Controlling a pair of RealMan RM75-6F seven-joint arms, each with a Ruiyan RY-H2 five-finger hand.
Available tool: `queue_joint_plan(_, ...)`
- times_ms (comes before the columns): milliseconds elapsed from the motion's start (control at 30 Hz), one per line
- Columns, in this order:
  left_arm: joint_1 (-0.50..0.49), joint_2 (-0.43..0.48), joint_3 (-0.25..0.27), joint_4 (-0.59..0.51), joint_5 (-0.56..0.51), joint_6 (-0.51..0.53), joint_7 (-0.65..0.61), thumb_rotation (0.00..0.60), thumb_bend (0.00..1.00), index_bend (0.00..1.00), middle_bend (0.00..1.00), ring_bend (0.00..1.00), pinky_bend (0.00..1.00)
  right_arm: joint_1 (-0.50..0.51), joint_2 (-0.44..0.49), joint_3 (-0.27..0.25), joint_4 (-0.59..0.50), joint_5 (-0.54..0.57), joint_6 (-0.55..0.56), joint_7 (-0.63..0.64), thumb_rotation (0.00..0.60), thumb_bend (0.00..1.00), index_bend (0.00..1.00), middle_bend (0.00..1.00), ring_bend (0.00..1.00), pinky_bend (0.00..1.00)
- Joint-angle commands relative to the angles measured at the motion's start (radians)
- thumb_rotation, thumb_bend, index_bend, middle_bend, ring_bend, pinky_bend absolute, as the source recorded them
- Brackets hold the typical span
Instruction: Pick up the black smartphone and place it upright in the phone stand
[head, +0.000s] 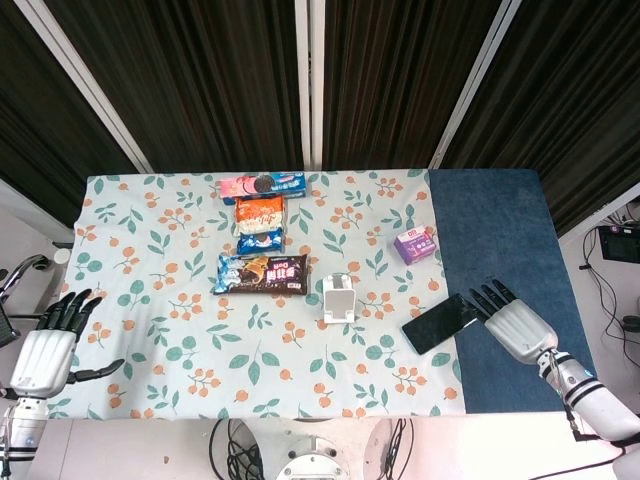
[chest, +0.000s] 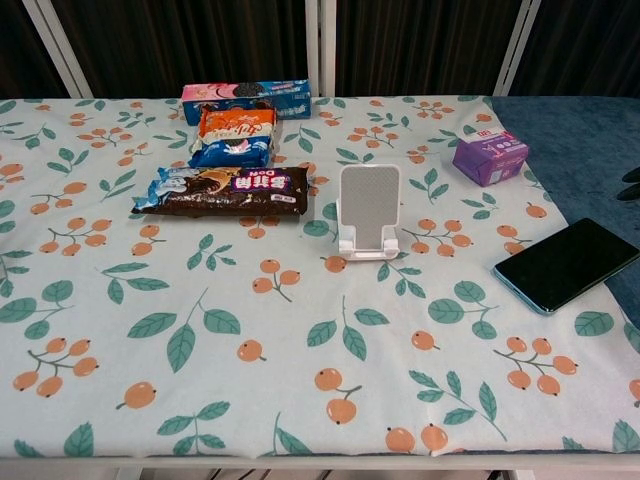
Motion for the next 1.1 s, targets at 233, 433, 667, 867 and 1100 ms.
queue_joint_plan(233, 0.003, -0.002, 0.002, 0.007, -0.004, -0.003, -0.007, 0.316, 0.0, 0.11, 0.04, 0.05, 0.14, 0.054, -0.105, 0.025, 0.049, 0.085, -0.063, 0.086, 0.6, 0.01, 0.0, 0.0, 0.0, 0.0)
queue_joint_plan(433, 0.002, 0.004, 0.0, 0.0, -0.006, -0.003, -0.007, 0.321, 0.0, 0.11, 0.04, 0.05, 0.14, 0.095, -0.142, 0.009, 0.096, 0.062, -0.098, 0.149, 0.6, 0.01, 0.0, 0.0, 0.0, 0.0)
queue_joint_plan(667, 0.002, 0.006, 0.0, -0.003, -0.007, -0.005, -0.008, 0.324, 0.0, 0.11, 0.04, 0.05, 0.14, 0.129, -0.162, 0.004, 0.119, 0.078, -0.131, 0.158, 0.6, 0.01, 0.0, 0.0, 0.0, 0.0)
queue_joint_plan(867, 0.003, 0.012, 0.001, -0.01, -0.006, -0.005, -0.015, 0.324, 0.0, 0.11, 0.04, 0.05, 0.14, 0.151, -0.176, 0.003, 0.131, 0.087, -0.142, 0.167, 0.6, 0.02, 0.0, 0.0, 0.0, 0.0)
queue_joint_plan(1100, 0.004, 0.012, 0.002, -0.01, -0.009, -0.008, -0.018, 0.324, 0.0, 0.11, 0.04, 0.05, 0.14, 0.17, -0.187, -0.001, 0.142, 0.104, -0.154, 0.161, 0.6, 0.05, 0.0, 0.0, 0.0, 0.0)
